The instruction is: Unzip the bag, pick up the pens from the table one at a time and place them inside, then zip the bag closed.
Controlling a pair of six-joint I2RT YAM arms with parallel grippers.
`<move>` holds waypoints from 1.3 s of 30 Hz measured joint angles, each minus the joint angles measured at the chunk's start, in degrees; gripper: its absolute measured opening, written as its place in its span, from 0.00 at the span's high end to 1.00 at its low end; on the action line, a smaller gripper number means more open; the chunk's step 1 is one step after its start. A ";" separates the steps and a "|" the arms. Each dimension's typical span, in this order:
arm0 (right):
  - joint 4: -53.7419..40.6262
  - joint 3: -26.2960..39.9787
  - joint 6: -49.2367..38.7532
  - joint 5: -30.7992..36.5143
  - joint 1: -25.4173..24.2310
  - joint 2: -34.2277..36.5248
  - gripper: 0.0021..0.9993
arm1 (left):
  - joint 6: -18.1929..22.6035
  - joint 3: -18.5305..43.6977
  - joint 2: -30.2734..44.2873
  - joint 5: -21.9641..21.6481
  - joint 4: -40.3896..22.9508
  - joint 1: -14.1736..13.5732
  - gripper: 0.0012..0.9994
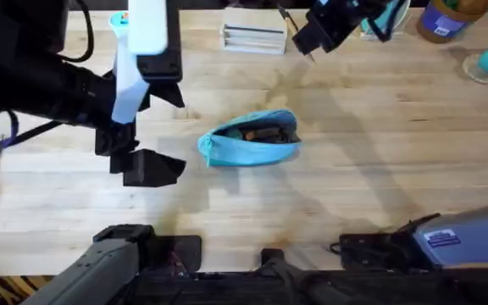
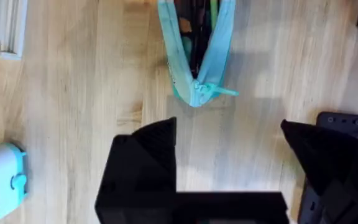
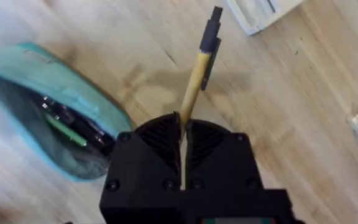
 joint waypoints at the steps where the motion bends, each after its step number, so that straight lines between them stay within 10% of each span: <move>1: -0.70 0.00 -1.29 -1.16 0.00 -0.97 0.97 | 0.00 0.00 0.00 0.00 0.00 0.00 0.01; 18: -3.65 -9.89 -18.84 -11.73 0.77 -11.93 0.97 | 0.00 0.00 0.00 0.00 0.00 0.00 0.01; 39: 1.47 -29.29 -39.02 -8.96 14.43 -11.88 0.97 | 0.00 0.00 0.00 0.00 0.00 0.00 0.01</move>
